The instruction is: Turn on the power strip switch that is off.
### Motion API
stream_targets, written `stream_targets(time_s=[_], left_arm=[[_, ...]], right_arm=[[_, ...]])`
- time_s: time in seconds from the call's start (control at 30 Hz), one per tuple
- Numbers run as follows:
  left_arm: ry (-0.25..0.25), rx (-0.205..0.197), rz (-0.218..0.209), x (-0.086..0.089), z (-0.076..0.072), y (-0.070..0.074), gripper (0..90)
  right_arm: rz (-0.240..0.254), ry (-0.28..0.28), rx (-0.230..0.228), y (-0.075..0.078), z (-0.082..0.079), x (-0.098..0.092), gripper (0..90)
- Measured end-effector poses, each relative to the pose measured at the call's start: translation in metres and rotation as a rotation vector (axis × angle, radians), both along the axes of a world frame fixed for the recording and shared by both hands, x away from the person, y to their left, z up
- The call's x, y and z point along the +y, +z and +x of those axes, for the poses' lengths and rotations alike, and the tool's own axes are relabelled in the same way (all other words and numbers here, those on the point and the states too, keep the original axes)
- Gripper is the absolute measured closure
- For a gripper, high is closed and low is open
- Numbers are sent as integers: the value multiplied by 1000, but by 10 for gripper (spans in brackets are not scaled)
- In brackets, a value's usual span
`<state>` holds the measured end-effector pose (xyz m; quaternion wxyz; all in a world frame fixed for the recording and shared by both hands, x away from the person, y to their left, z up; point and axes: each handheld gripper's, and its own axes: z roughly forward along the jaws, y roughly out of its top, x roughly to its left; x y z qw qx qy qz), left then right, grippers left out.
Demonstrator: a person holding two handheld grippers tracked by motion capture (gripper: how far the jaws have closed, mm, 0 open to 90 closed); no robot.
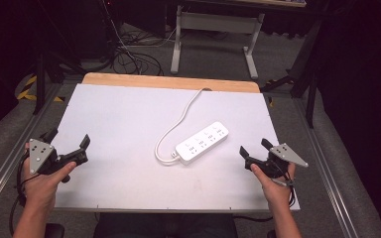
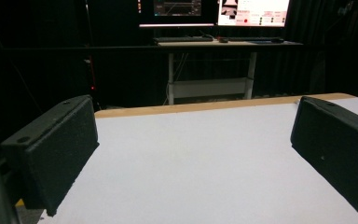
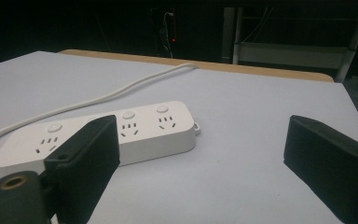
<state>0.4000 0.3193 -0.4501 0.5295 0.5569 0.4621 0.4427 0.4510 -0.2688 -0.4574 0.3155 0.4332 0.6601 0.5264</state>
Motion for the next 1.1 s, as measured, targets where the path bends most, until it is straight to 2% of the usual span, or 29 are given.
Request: stream_targets(time_s=[0.4,0.53,0.67,0.9,0.93,0.97,1.0,1.1], left_arm=[[-9,3,0,-1,2,0,11],[-11,5,2,-1,2,0,11],[-11,2,-1,-1,2,0,11],[-14,1,-2,-1,2,0,11],[-14,1,-2,-1,2,0,11],[-15,2,-2,-1,2,0,11],[-16,2,-4,-1,2,0,11],[-16,5,-15,-2,3,-1,11]], right_arm=[[-1,-16,13,0,1,-2,131],[-3,4,1,1,-1,-3,260],[6,15,-11,2,-2,-4,321],[4,39,-27,7,-5,-5,527],[4,39,-27,7,-5,-5,527],[12,60,-40,8,-6,-6,625],[19,73,-39,9,-7,-6,684],[27,93,-27,12,-9,-5,792]])
